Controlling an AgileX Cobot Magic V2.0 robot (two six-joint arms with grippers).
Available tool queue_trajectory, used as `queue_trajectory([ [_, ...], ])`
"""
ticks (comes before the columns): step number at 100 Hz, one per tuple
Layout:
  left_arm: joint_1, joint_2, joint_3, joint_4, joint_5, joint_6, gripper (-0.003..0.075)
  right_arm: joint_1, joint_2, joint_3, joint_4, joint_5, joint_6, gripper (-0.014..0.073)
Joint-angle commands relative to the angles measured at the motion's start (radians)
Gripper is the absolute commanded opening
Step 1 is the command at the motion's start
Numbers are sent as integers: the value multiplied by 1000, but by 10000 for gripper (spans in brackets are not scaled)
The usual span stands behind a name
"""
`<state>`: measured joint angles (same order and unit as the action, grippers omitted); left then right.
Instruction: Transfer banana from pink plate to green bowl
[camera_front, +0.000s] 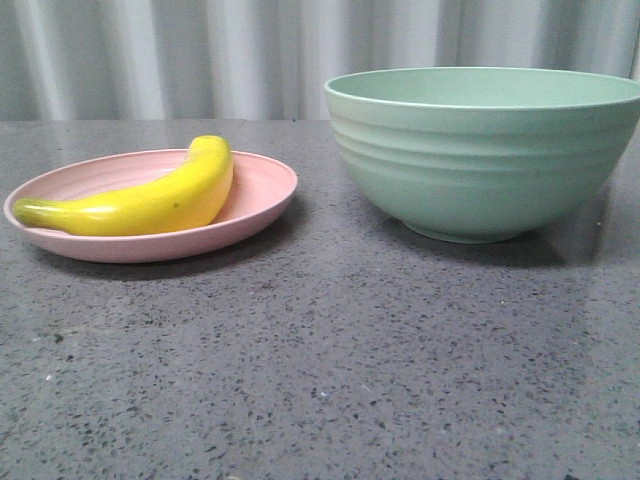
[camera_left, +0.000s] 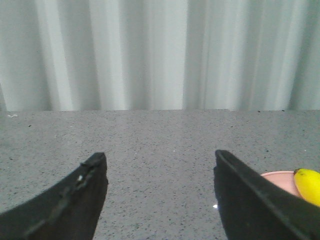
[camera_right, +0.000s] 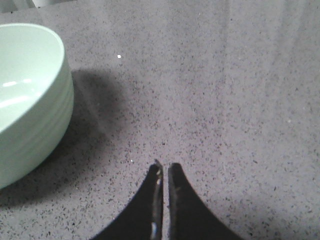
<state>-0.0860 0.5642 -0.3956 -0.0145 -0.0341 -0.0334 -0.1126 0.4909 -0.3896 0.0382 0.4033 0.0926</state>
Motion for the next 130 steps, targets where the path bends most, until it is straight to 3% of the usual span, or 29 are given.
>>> queue_trajectory([
  [1, -45, 45, -75, -9, -48, 0, 422, -3, 13, -11, 2, -71, -2, -62],
  [41, -376, 362, -336, -9, 174, 0, 422, -3, 13, -9, 2, -97, -2, -62],
  [62, -490, 543, -469, -9, 328, 0, 422, -3, 13, -9, 2, -97, -2, -62],
  [92, -555, 767, -592, -11, 472, 0, 421, -3, 13, -9, 2, -97, -2, -62],
  [130, -555, 906, -621, -8, 491, 0, 421, -3, 13, -9, 2, -97, -2, -62],
])
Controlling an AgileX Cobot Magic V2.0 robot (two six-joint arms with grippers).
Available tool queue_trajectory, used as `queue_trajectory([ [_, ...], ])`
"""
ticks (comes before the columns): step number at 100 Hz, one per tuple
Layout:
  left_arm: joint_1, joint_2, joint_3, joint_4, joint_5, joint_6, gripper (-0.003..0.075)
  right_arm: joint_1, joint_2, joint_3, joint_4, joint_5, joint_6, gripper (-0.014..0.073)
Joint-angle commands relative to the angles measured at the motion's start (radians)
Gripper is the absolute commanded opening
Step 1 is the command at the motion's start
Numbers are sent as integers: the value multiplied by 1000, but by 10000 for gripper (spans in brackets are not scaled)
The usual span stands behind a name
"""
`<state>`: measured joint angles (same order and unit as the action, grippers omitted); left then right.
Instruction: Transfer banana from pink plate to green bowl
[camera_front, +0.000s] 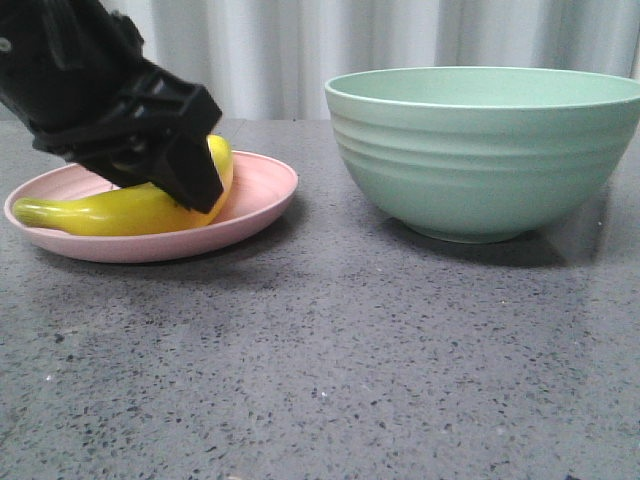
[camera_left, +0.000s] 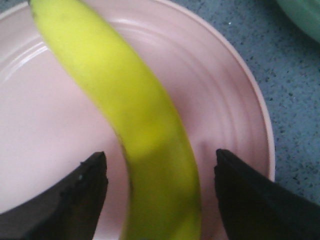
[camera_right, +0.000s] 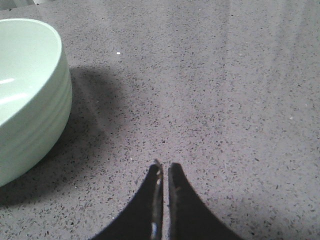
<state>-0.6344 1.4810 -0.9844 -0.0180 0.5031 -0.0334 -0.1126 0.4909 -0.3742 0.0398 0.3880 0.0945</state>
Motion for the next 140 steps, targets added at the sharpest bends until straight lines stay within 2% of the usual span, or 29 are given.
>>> queue_trajectory([
  [1, -6, -9, -32, -4, -47, 0, 421, -3, 13, -24, 0, -82, -4, -62],
  [41, -3, 18, -34, -4, -63, 0, 415, -1, 13, -24, 0, -112, -4, -62],
  [75, -3, 18, -34, -4, -61, 0, 273, -1, 13, -24, 0, -104, -4, -62],
  [103, -3, 14, -49, -4, -55, 0, 272, 1, 13, -26, 0, -74, -4, -62],
  [120, -3, 10, -91, -6, -8, 2, 272, 44, 28, -37, -11, -45, -4, -62],
  [140, -19, -30, -164, -18, 19, 4, 272, 110, 130, -181, -25, 95, -4, -59],
])
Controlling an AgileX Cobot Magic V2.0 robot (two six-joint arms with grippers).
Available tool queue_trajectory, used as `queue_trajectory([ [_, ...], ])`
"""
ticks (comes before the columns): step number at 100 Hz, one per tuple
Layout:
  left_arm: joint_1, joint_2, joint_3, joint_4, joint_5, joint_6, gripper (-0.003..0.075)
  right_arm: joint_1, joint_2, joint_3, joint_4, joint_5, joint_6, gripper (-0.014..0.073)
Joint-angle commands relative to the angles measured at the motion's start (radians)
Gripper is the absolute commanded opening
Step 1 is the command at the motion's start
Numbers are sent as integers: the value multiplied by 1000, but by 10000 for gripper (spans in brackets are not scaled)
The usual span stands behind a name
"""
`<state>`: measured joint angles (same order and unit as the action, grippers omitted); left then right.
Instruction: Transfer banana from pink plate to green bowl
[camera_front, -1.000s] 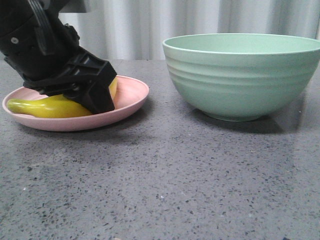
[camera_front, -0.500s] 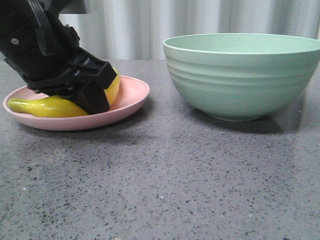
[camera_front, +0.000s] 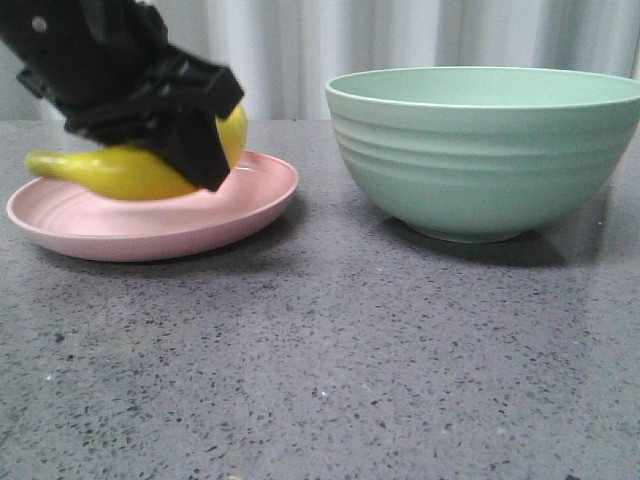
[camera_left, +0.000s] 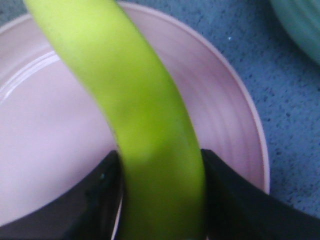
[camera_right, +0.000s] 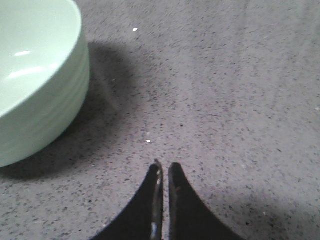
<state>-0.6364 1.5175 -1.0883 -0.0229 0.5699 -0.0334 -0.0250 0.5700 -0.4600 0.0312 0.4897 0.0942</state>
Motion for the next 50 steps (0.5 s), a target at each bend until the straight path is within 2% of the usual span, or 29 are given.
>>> queue_trajectory([
  [1, -19, -68, -62, -14, -47, 4, 272, 27, 55, -102, -16, 4, -4, -59],
  [8, -45, -90, -84, -14, -47, 4, 272, 52, 99, -168, -16, 57, -4, -42],
  [15, -75, -106, -103, -14, -45, 4, 272, 74, 146, -234, -14, 105, -4, 21],
  [32, -158, -122, -128, -15, -43, 6, 272, 137, 243, -381, 55, 174, -4, 306],
  [39, -198, -122, -128, -15, -43, 6, 272, 167, 270, -433, 108, 183, -4, 389],
  [50, -260, -122, -128, -20, -45, 6, 272, 208, 322, -497, 212, 185, -4, 423],
])
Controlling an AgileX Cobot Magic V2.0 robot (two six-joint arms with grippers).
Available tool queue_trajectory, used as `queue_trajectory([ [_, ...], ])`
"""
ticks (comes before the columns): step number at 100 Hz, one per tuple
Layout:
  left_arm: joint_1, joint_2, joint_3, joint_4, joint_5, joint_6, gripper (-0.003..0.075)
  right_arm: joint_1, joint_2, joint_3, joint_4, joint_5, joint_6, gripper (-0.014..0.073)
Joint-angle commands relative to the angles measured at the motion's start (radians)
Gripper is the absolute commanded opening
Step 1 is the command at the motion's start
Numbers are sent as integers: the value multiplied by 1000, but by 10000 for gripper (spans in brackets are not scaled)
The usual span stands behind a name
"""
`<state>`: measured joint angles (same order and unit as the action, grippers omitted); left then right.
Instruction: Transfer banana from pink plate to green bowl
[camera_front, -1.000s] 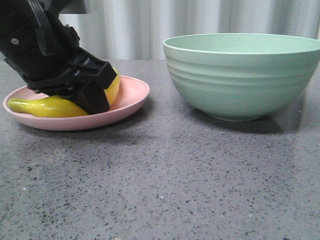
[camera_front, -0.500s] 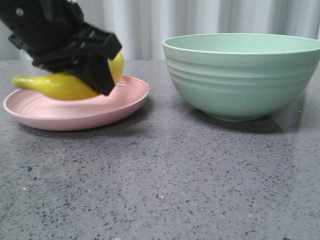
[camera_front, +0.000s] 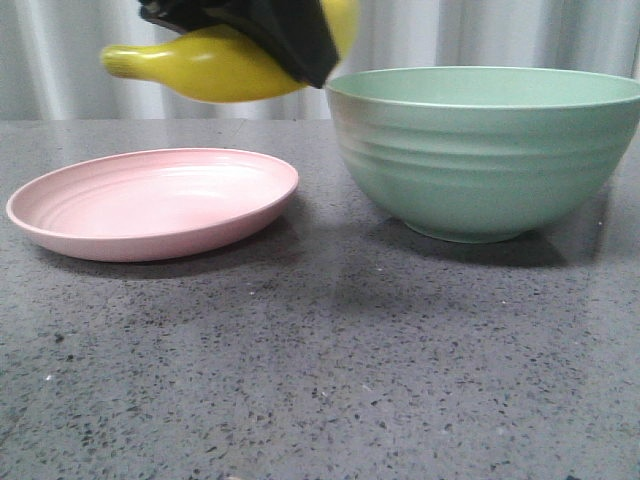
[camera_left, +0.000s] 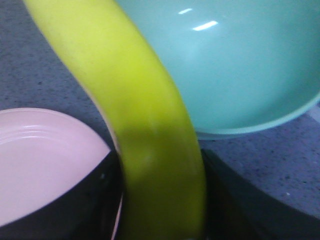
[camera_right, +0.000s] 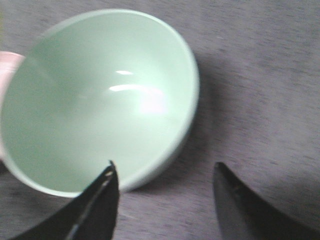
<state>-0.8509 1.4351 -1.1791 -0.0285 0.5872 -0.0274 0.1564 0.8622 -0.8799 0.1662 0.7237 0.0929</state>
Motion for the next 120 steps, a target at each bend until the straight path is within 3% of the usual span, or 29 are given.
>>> queue_trajectory([
  [1, -53, -40, -37, -14, -65, 0, 272, 29, 37, -84, 82, -49, -2, 423],
  [31, -192, -36, -37, -32, -113, 0, 272, 81, 190, -181, 330, -51, -2, 423],
  [53, -217, -36, -37, -37, -131, 0, 272, 81, 257, -187, 456, -78, -11, 423],
  [105, -219, -36, -37, -44, -133, 0, 272, 81, 331, -187, 477, -92, -17, 415],
  [120, -219, -36, -37, -44, -129, 0, 272, 81, 331, -187, 477, -92, -17, 286],
])
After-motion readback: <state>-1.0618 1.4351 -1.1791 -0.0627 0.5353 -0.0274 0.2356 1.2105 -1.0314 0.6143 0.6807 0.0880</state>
